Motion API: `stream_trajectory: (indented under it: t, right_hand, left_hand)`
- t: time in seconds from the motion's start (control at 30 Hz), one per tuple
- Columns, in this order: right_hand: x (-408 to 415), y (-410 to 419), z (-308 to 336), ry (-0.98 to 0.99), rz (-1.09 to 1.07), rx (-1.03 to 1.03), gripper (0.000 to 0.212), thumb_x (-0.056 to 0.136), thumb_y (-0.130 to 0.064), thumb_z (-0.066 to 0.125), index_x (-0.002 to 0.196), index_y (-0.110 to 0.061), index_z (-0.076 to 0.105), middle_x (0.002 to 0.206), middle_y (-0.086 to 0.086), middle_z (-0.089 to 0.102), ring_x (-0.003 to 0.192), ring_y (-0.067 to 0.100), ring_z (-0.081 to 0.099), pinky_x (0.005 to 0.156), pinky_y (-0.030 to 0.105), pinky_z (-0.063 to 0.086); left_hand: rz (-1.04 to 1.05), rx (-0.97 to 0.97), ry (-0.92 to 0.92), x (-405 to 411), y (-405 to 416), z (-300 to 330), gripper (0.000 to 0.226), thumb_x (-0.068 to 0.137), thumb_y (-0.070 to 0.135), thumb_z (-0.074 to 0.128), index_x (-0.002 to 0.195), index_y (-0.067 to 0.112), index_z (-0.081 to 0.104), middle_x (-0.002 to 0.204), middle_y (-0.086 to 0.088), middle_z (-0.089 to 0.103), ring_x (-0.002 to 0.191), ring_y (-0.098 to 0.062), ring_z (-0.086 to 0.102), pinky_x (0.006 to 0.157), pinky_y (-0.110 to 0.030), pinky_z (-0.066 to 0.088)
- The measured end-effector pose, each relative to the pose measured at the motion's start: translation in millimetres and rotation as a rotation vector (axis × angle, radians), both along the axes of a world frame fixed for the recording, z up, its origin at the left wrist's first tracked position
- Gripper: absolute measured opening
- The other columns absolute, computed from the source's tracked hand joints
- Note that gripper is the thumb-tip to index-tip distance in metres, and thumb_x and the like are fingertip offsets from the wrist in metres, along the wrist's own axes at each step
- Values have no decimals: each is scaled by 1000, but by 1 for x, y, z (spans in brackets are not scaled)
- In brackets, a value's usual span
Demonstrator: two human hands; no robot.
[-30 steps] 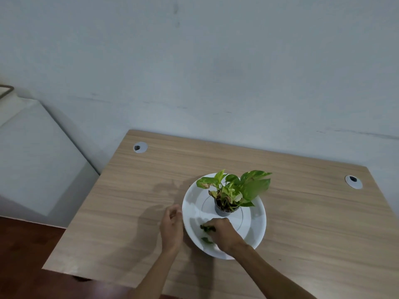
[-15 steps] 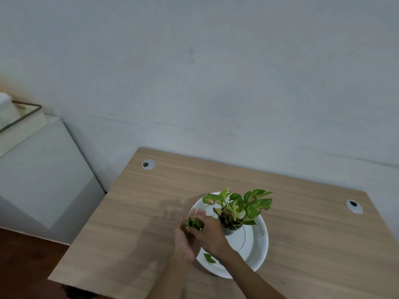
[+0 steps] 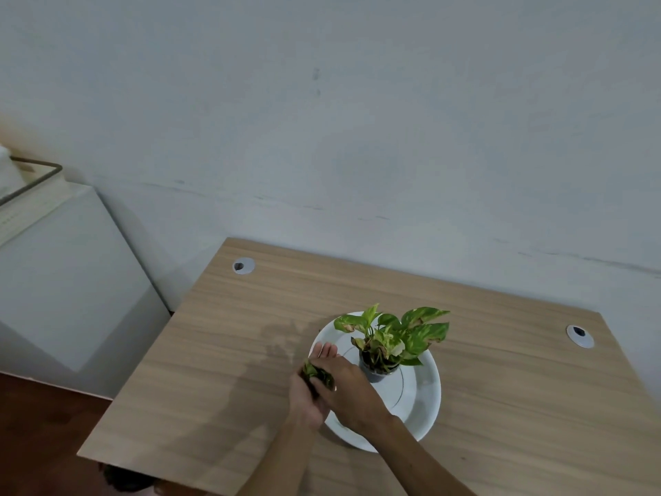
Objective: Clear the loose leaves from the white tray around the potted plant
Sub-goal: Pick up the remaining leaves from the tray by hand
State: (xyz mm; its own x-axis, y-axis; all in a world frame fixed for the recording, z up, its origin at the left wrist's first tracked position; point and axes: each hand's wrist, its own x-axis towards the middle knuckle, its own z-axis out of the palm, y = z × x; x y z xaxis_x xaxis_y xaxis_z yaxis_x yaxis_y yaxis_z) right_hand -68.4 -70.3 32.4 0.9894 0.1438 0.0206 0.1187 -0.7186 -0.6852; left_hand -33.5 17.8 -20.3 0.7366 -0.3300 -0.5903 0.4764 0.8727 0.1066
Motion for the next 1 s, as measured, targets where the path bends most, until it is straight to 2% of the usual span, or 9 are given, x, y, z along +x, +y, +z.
stream_trajectory:
  t: [0.17, 0.33, 0.5, 0.57, 0.67, 0.77, 0.87, 0.93, 1.0]
  right_hand:
    - [-2, -9, 0, -93, -1, -14, 31, 93, -28, 58, 123, -33, 60, 119, -8, 65, 107, 7, 53, 92, 26, 46]
    - [-5, -13, 0, -179, -16, -36, 28, 93, -27, 56, 120, -28, 63, 117, -8, 67, 103, 9, 55, 92, 24, 45]
    - [-8, -18, -8, -231, -54, 21, 34, 94, -16, 52, 126, -24, 62, 123, -10, 65, 119, 0, 52, 103, 23, 42]
    - [-10, -21, -8, -276, -79, 49, 34, 93, -10, 53, 124, -21, 64, 120, -10, 66, 118, -1, 53, 101, 20, 44]
    - [-18, -32, -11, -338, -131, 74, 29, 89, -7, 57, 112, -20, 69, 105, -10, 69, 100, -1, 60, 88, 17, 48]
    - [-27, -50, -23, -277, -150, 34, 23, 86, -15, 60, 104, -24, 71, 96, -13, 69, 88, -7, 58, 78, 11, 47]
    - [-32, -66, -39, -138, -85, -75, 24, 85, -23, 61, 107, -28, 70, 101, -17, 68, 88, -18, 49, 78, 8, 43]
    - [-30, -73, -50, -34, 6, -148, 29, 88, -28, 57, 115, -29, 67, 111, -17, 67, 98, -13, 52, 84, 15, 47]
    - [-28, -79, -59, 92, 90, -225, 32, 89, -30, 53, 120, -30, 63, 120, -14, 64, 109, 0, 55, 92, 22, 46]
  left_hand:
    - [4, -94, 8, -3, -3, 0, 36, 97, 16, 37, 112, 5, 67, 113, -11, 70, 95, -21, 73, 73, -34, 62]
    - [-29, -97, 6, -3, -5, -8, 37, 94, 15, 39, 109, 3, 70, 114, -13, 70, 100, -22, 71, 84, -34, 59]
    - [-19, -134, 44, -3, -5, -7, 34, 91, 13, 42, 106, 0, 69, 102, -17, 72, 90, -26, 73, 77, -36, 61]
    - [-3, -136, 52, -1, -5, -8, 33, 93, 12, 41, 110, -1, 66, 103, -19, 71, 89, -28, 73, 75, -38, 62]
    - [15, -51, 42, 2, 1, -11, 35, 98, 14, 36, 112, -3, 63, 108, -21, 67, 87, -29, 74, 73, -41, 62]
    - [64, -27, 50, 4, 8, -11, 38, 101, 18, 34, 105, -5, 64, 105, -22, 67, 82, -31, 74, 79, -45, 58]
    - [75, -61, 54, 5, 12, -11, 40, 102, 20, 35, 100, -6, 65, 95, -23, 72, 82, -32, 74, 81, -48, 56]
    - [77, -71, 47, 5, 13, -14, 39, 102, 20, 35, 101, -6, 64, 94, -24, 72, 84, -32, 74, 82, -48, 56]
    - [79, -77, 49, 4, 15, -19, 39, 102, 18, 34, 103, -6, 64, 97, -24, 71, 85, -32, 73, 82, -46, 57]
